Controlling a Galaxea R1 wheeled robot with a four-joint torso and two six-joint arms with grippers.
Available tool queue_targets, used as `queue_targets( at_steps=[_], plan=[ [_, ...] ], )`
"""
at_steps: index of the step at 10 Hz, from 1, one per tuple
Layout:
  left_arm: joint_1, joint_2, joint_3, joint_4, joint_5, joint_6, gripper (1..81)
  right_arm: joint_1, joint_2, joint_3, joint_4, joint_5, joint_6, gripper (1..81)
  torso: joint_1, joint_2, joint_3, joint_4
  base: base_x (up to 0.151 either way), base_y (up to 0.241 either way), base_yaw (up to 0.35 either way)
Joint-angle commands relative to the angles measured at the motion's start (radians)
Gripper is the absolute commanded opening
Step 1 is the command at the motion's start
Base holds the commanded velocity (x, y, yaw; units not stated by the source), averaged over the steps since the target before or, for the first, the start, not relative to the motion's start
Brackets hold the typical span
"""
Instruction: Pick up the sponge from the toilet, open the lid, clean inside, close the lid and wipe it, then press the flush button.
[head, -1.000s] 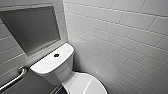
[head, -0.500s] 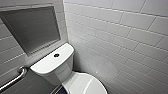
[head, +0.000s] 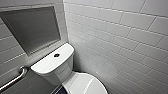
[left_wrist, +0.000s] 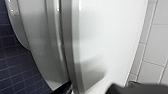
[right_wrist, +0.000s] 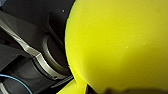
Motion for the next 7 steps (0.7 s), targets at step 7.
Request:
queue_targets(
  at_steps=[7],
  plan=[
    [-0.122, 0.02, 0.043, 0.056, -0.08, 0.022, 81.1, -0.029, -0.015, 0.011, -0.006, -0.073, 0.006, 1.0, -0.001, 0.0, 0.001, 0.0, 0.0, 0.0, 0.0]
  ],
)
